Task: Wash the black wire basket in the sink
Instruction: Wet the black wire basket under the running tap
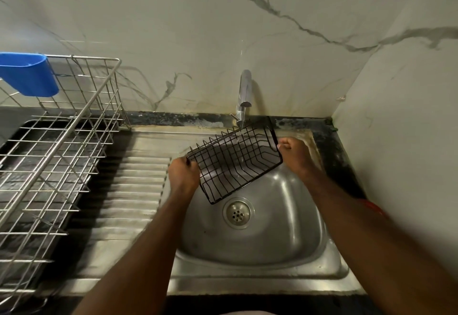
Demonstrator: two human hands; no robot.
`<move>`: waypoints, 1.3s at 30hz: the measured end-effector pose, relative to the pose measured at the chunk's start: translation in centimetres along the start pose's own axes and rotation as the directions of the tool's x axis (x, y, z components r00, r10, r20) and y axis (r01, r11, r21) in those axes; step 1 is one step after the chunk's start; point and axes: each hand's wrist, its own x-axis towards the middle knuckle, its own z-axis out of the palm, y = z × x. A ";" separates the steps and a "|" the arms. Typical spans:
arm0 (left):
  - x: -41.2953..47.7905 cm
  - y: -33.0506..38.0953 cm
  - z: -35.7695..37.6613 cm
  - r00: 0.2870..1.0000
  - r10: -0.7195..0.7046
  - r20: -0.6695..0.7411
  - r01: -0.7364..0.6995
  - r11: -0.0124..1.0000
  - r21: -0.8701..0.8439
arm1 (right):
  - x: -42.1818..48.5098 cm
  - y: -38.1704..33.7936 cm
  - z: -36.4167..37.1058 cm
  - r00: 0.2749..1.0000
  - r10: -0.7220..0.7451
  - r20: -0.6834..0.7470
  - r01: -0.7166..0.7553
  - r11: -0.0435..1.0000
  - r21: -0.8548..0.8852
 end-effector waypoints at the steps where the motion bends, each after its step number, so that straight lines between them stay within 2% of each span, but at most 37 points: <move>1: -0.2 -0.2 -0.2 1.000 -0.012 -0.008 0.012 1.000 -0.022 | 0.1 -0.2 0.3 1.000 -0.005 -0.006 0.005 1.000 0.016; 10: -1.3 -2.6 -0.9 0.996 -0.090 -0.013 0.086 0.984 -0.159 | 0.8 -1.8 1.3 0.999 -0.022 0.045 0.022 1.000 0.000; 18: -2.7 -4.7 -0.6 0.961 -0.262 0.092 0.277 0.901 -0.334 | 0.2 -3.0 0.7 0.982 -0.162 0.095 0.175 0.974 -0.147; 24: -3.2 -6.1 0.4 0.894 -0.393 0.214 0.447 0.799 -0.401 | -0.1 -4.5 0.7 0.960 -0.251 0.126 0.271 0.945 -0.183; 27: -3.2 -7.1 0.9 0.866 -0.416 0.278 0.498 0.769 -0.400 | -0.2 -5.1 0.9 0.953 -0.262 0.149 0.287 0.941 -0.180; 32: -3.5 -7.6 2.0 0.848 -0.410 0.336 0.519 0.773 -0.365 | 0.0 -6.3 0.8 0.933 -0.320 0.162 0.353 0.901 -0.251; 36: -4.1 -7.0 3.2 0.815 -0.431 0.387 0.576 0.668 -0.470 | 0.5 -7.2 0.6 0.924 -0.356 0.139 0.381 0.887 -0.263; 39: -4.4 -7.0 4.0 0.786 -0.449 0.425 0.616 0.629 -0.474 | 0.3 -8.0 0.5 0.897 -0.420 0.139 0.442 0.853 -0.276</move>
